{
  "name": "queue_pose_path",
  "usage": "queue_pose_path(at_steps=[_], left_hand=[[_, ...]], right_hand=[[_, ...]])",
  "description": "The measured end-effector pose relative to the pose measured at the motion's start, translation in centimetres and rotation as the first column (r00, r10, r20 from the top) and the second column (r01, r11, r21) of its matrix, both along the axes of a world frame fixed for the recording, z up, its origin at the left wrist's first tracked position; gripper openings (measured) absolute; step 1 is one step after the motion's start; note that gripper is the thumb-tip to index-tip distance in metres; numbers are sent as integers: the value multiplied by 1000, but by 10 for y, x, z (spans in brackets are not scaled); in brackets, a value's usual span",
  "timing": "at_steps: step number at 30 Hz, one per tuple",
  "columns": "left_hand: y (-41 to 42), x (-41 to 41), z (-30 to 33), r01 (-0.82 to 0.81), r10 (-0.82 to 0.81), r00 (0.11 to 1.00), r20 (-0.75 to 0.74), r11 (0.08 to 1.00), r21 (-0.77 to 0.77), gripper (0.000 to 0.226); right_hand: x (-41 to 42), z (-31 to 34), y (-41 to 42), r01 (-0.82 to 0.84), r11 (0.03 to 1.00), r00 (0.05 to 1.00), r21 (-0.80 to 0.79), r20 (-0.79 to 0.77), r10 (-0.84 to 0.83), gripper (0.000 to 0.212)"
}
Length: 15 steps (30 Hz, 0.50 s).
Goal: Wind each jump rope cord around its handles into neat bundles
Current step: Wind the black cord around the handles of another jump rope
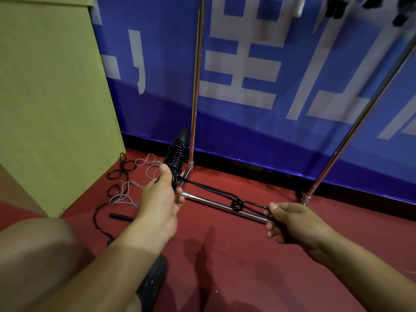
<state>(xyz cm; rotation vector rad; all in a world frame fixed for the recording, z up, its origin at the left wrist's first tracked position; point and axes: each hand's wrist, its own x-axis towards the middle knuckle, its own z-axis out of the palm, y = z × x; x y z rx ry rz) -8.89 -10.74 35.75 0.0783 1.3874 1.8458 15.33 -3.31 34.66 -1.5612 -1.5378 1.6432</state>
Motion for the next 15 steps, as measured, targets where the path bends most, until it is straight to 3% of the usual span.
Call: queue_pose_path(at_steps=[8,15], left_hand=[[7,2,-6,-105,100,992,-78,992,-65,36],[11,5,-9,-146,136,973,-187,988,-42,35]], right_hand=[[1,8,9,209,976,975,-60,-64,-212,25],[-1,13,11,243,970,963,-2,-115,-242,27]])
